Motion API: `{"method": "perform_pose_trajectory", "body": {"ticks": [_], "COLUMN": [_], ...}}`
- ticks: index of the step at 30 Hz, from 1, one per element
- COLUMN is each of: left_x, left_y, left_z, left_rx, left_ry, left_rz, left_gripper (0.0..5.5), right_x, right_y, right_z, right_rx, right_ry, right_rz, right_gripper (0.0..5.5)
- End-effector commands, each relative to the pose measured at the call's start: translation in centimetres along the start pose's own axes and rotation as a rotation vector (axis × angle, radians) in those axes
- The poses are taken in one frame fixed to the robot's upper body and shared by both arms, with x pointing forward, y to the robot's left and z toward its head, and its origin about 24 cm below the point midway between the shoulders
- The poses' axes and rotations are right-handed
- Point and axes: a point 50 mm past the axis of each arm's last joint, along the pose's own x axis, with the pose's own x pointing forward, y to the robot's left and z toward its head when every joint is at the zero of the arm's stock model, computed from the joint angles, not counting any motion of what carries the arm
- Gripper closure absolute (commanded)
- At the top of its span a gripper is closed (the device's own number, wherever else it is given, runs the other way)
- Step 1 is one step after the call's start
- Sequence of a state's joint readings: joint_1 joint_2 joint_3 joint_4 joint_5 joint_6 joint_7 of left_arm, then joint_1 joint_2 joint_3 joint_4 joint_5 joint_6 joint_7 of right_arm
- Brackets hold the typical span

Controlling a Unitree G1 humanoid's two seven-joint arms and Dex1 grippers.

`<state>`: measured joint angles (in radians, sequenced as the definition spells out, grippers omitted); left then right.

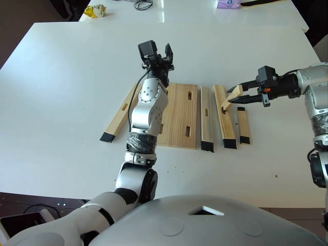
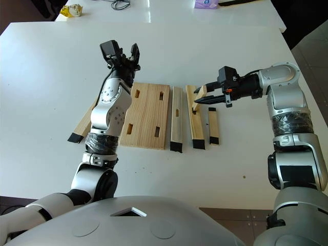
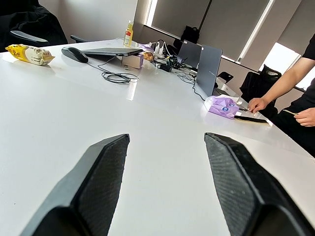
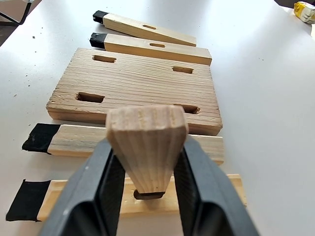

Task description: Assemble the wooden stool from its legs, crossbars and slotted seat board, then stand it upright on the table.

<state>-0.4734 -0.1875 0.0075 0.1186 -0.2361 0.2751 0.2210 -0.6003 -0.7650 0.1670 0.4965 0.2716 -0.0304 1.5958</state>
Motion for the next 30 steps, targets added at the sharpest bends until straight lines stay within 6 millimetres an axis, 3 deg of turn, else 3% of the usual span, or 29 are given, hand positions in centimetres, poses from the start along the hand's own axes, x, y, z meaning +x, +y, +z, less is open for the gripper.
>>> {"method": "perform_pose_trajectory", "body": {"ticks": [1,17,30], "left_x": [-0.1,0.0,-0.5], "left_y": [-0.4,-0.4,-1.1], "left_z": [-0.2,-0.2,-0.6], "left_rx": [-0.028,-0.036,-0.053], "left_ry": [0.01,-0.007,0.014], "left_rz": [0.016,0.036,0.007], "left_gripper": [2.67,2.67,2.67], "right_x": [0.0,-0.3,1.3], "right_y": [0.4,0.2,1.4], "right_z": [-0.4,-0.4,-3.6], "right_rx": [0.01,0.015,0.165], "right_ry": [0.046,0.07,0.126], "right_rz": [0.031,0.042,0.093], "right_gripper": [4.18,4.18,4.18]}}
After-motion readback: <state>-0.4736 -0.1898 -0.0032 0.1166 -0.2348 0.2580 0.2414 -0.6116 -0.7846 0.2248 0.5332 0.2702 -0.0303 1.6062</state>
